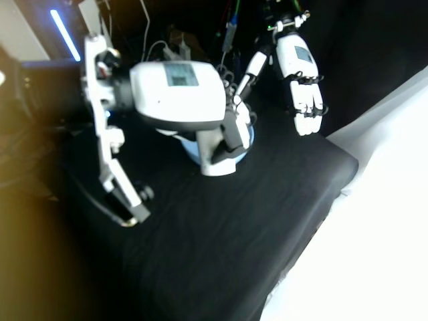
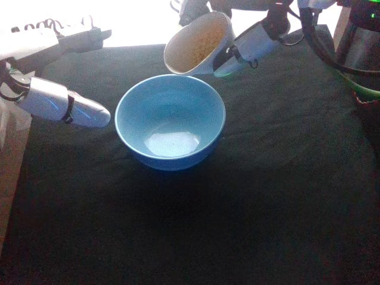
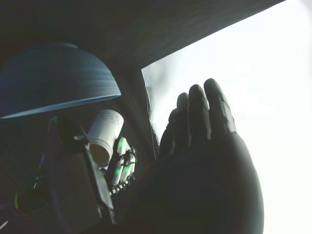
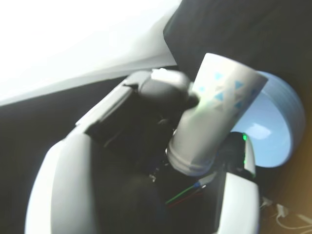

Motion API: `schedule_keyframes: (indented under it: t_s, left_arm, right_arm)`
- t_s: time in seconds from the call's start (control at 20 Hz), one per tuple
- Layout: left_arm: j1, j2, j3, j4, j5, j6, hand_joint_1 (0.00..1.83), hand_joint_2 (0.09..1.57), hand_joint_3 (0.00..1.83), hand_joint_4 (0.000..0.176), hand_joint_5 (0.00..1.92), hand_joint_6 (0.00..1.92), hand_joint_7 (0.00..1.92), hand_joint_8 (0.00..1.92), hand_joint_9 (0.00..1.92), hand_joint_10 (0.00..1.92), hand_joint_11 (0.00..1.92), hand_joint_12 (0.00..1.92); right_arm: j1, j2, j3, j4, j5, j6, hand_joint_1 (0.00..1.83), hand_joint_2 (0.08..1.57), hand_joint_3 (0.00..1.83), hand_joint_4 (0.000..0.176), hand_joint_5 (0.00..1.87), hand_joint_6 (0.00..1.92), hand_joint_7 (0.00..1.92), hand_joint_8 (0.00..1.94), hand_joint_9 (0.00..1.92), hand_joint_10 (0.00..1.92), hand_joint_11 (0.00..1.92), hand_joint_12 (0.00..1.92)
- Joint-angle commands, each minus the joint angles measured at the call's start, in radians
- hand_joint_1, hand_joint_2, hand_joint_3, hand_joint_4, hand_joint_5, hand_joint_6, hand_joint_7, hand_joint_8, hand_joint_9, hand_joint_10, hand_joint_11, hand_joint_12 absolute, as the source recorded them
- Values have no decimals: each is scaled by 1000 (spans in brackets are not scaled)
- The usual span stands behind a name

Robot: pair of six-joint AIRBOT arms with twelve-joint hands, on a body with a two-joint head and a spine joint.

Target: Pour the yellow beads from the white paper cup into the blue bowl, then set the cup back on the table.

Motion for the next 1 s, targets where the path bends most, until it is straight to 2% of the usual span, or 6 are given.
schedule_keyframes:
  t_s: [0.0,0.3,0.55,0.65,0.85,0.95]
  left_arm:
    - [-15,-3,6,-22,-105,-9,611,826,1,0,37,0,206,1,187,0,0,297]
    - [-15,-3,6,-18,-105,-12,633,831,2,0,71,3,206,2,200,4,0,369]
    - [-15,-3,7,-16,-104,-13,615,818,0,0,81,4,231,6,225,7,0,445]
    - [-15,-3,7,-16,-102,-13,617,812,1,0,92,1,257,1,251,2,0,536]
    - [-15,-3,7,-16,-101,-15,595,814,0,0,98,1,251,3,266,7,0,530]
    - [-15,-3,7,-16,-99,-16,619,818,1,0,95,0,235,2,259,1,0,552]
  right_arm:
    - [31,0,-4,25,42,-4,1297,1006,1,0,1352,299,1173,664,1129,720,929,1360]
    - [54,-2,-17,-34,31,-4,1277,1015,1,0,1388,151,1139,824,1104,804,908,1523]
    - [71,-4,-45,-140,-3,-4,1285,1078,2,0,1174,370,1032,1181,1019,1553,996,1837]
    - [71,-6,-49,-158,-7,-4,1246,1123,2,0,1102,827,822,1188,557,1216,103,1734]
    - [71,-7,-69,-224,-26,-4,1234,1176,4,0,1024,895,695,1422,502,1446,58,1874]
    - [71,-7,-76,-249,-35,-4,1341,1157,0,0,924,998,916,1140,708,1435,67,1655]
